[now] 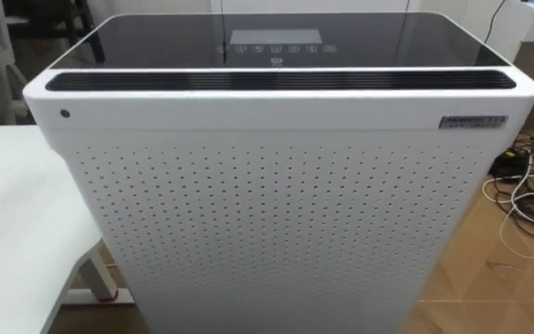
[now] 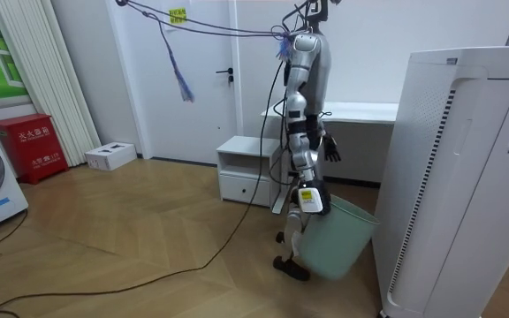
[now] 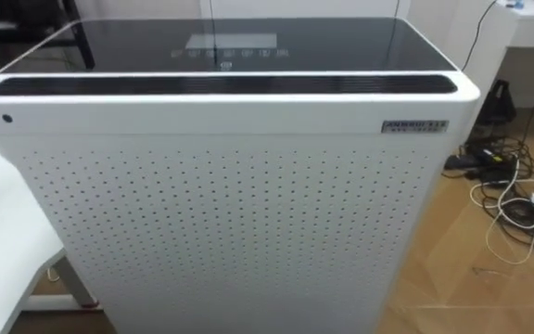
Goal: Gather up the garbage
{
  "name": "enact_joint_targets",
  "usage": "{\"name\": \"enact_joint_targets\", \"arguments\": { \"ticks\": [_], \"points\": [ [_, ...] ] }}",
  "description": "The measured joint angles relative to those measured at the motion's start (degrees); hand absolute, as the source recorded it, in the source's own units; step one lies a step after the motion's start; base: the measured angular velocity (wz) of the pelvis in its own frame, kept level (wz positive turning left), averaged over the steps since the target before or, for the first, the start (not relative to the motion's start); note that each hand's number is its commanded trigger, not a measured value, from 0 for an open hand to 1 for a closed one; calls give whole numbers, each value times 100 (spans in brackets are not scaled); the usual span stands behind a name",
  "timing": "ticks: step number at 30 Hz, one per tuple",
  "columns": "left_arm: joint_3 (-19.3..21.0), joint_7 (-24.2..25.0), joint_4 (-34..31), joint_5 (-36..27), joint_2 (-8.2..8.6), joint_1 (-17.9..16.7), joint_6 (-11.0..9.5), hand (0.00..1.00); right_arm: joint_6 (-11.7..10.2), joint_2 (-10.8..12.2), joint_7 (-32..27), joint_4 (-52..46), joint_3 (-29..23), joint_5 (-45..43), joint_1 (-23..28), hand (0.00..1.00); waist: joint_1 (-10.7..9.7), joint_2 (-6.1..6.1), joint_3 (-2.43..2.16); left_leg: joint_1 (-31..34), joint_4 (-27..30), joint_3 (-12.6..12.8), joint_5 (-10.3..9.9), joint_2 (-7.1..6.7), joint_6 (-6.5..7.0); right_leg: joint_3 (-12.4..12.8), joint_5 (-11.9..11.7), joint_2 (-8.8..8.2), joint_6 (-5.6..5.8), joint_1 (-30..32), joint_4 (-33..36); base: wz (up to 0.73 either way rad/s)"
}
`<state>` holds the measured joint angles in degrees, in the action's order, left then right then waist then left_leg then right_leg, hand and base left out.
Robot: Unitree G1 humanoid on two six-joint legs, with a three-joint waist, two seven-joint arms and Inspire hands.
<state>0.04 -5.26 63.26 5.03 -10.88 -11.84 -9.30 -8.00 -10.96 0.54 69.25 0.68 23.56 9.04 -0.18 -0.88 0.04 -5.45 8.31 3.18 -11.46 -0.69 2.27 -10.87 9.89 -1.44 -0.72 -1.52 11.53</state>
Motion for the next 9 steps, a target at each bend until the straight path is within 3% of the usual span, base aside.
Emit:
{"name": "enact_joint_targets", "arguments": {
  "ticks": [9],
  "points": [
    [286,309,373,-302,161,-52,559,0,190,128,30,146,-157,169,-15,100,48,-13,3,-26,-4,-3,-22,35,-7,34,-1,25,6,-61,-94,1]
  ]
}}
